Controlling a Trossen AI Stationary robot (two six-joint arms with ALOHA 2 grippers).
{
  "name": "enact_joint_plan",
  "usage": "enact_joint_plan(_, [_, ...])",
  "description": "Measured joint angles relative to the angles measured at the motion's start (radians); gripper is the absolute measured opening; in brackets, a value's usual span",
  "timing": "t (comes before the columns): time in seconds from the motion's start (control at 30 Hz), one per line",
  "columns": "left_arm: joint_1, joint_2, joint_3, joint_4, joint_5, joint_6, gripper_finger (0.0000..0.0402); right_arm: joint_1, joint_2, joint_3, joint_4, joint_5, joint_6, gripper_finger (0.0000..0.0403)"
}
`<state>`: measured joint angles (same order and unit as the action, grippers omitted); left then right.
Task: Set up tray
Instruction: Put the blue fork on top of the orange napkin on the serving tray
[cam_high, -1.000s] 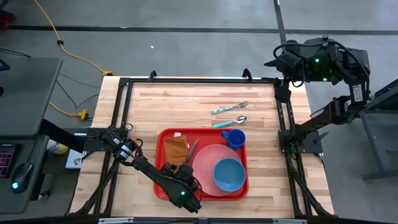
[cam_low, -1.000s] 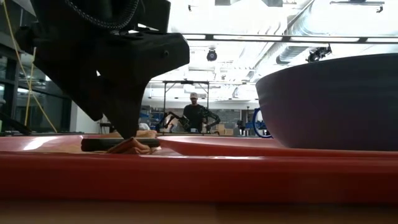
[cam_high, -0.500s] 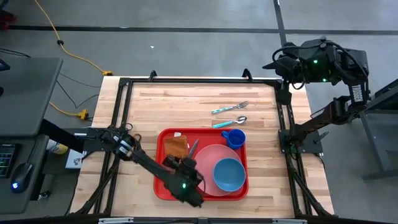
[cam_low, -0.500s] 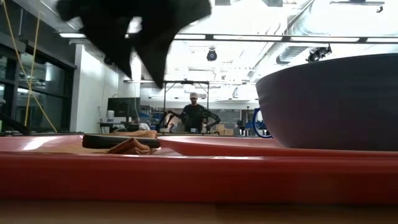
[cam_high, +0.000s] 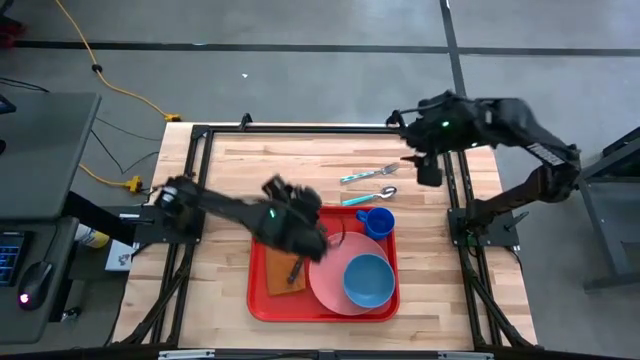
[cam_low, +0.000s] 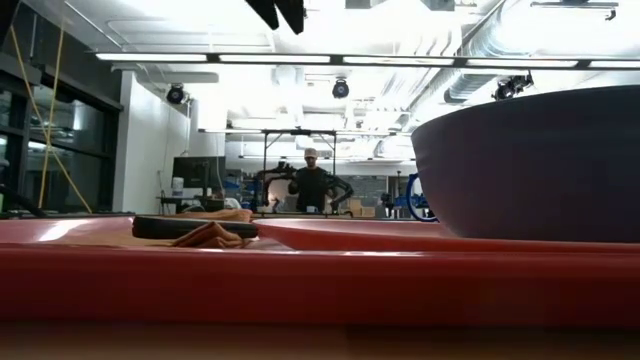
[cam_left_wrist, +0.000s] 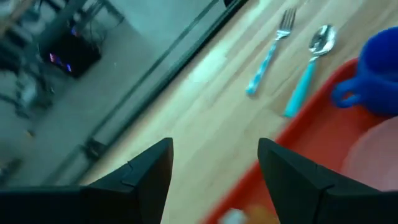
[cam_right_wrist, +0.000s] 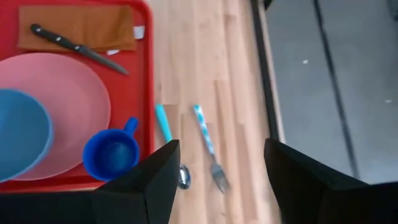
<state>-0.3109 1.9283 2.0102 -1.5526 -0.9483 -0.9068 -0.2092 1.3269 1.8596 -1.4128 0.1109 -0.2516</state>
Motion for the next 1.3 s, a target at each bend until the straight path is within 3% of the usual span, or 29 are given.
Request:
enact_joint_plan(0.2, [0.14, -0.084, 0.0, 0.059, 0.107, 0.486, 0.0262, 0.0, -0.057, -0.274, 0.196, -0.058, 0.01, 0.0217])
enact_joint_plan(0.4, [0.259, -0.134, 0.0, 0.059, 0.128, 0.743, 0.0249, -0.007, -0.058, -0.46, 0.376, -0.081, 0.056, 0.0214])
enact_joint_plan(0.63, [0.38, -0.191, -0.001, 0.062, 0.16, 0.974, 0.0237, -0.098, 0.022, -0.505, 0.467, -0.193, 0.172, 0.0212])
enact_joint_plan(0.8, [0.433, -0.251, -0.03, 0.087, 0.173, 1.078, 0.0237, -0.179, 0.095, -0.463, 0.492, -0.204, 0.185, 0.0217])
enact_joint_plan(0.9, [0.455, -0.317, -0.115, 0.148, 0.216, 1.115, 0.0237, -0.243, 0.135, -0.449, 0.486, -0.23, 0.189, 0.0217])
enact_joint_plan(1.03, [0.485, -0.445, -0.315, 0.276, 0.31, 1.14, 0.0237, -0.327, 0.175, -0.447, 0.439, -0.271, 0.182, 0.0216])
enact_joint_plan(1.3, [0.494, -0.732, -0.744, 0.594, 0.526, 1.133, 0.0237, -0.386, 0.248, -0.447, 0.315, -0.201, 0.041, 0.0216])
